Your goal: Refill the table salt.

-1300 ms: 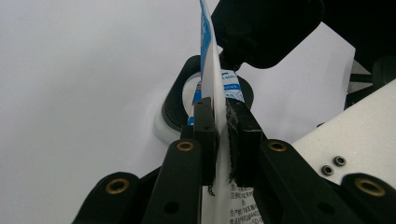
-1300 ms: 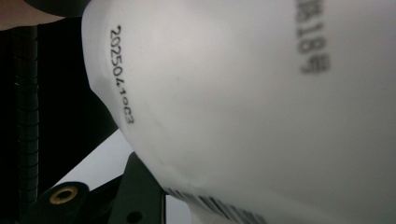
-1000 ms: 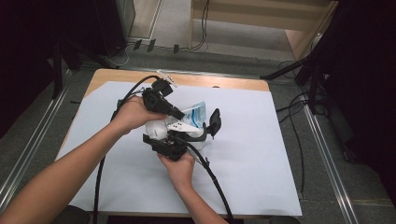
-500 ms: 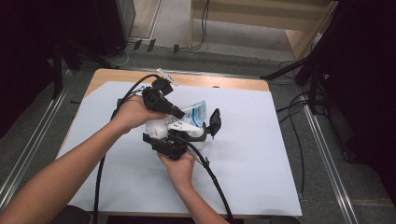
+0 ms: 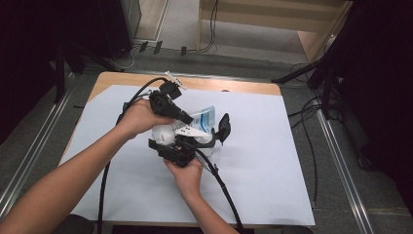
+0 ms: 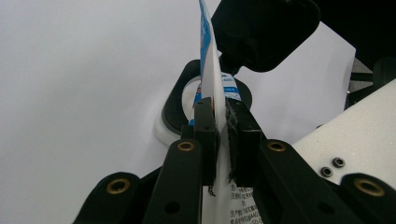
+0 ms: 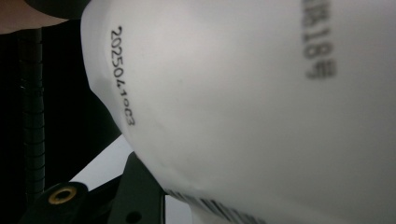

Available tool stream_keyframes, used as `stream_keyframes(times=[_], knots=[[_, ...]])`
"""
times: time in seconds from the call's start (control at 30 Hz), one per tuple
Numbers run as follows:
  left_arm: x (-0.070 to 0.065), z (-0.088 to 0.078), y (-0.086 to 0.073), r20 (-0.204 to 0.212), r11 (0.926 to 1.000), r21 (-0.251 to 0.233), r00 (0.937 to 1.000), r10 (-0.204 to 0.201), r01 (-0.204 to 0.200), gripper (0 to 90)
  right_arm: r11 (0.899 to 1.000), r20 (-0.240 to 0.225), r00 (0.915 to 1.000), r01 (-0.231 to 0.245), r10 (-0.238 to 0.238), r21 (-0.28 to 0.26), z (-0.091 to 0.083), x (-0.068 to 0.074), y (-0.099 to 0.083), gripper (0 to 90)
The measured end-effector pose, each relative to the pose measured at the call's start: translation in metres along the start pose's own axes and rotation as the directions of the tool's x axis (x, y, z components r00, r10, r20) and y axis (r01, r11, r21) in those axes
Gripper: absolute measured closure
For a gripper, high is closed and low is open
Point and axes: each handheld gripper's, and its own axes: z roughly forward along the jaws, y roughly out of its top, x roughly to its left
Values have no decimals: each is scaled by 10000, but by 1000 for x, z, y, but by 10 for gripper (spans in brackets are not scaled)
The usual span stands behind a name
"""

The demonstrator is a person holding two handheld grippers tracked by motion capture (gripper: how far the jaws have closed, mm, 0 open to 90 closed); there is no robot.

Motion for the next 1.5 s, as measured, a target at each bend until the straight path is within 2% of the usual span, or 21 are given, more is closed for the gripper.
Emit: stream_keyframes(times=[1.5], knots=[[-1, 1, 1, 13, 10000, -74, 10000, 35, -35, 849, 10000, 28, 10000, -50, 51, -53, -1, 0, 1, 635]])
